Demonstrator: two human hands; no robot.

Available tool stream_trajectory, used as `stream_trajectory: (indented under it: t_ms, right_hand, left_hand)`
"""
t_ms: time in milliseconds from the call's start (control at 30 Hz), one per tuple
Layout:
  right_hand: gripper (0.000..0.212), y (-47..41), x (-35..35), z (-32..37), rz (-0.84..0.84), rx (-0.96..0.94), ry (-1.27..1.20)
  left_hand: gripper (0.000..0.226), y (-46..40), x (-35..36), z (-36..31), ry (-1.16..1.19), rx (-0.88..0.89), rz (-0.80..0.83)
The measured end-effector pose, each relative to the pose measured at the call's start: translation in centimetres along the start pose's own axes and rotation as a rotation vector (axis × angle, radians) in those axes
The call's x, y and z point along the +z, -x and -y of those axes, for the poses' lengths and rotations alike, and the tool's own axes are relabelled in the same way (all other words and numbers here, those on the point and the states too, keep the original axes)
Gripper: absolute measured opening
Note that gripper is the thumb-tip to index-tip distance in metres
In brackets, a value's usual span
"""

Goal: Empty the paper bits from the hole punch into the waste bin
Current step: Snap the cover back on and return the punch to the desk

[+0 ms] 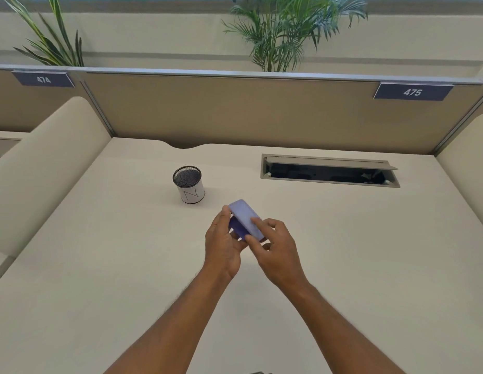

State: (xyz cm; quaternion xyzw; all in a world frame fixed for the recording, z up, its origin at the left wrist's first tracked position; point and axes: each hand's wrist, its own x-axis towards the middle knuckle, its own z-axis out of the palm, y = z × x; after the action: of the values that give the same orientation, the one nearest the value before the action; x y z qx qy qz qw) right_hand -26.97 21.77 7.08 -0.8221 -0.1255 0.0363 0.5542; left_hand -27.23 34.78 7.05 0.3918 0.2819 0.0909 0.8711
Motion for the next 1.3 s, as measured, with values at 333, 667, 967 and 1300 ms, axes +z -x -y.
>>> stream_trajectory:
  t_ms: [333, 667, 967, 1300]
  right_hand:
    - [0.026, -0.8, -2.7, 1.0, 0.092, 0.118, -0.334]
    - [0.022, -1.3, -3.9, 1.1, 0.089, 0.182, -0.499]
    - [0.027, -1.1, -4.2, 0.8, 0.186, 0.268, -0.468]
    - [0.029, -1.3, -6.4, -0.7, 0.265, 0.287, -0.477]
  left_hand:
    - [0.025, -1.2, -1.9, -3.3, -0.362, 0.156, 0.297]
    - [0.047, -1.8, -2.9, -4.3, -0.386, 0.096, 0.461]
    - [0.032, -1.4, -2.4, -2.7, -0.377, 0.126, 0.398]
    - [0.024, -0.7, -1.8, -2.7, -0.360, 0.117, 0.418]
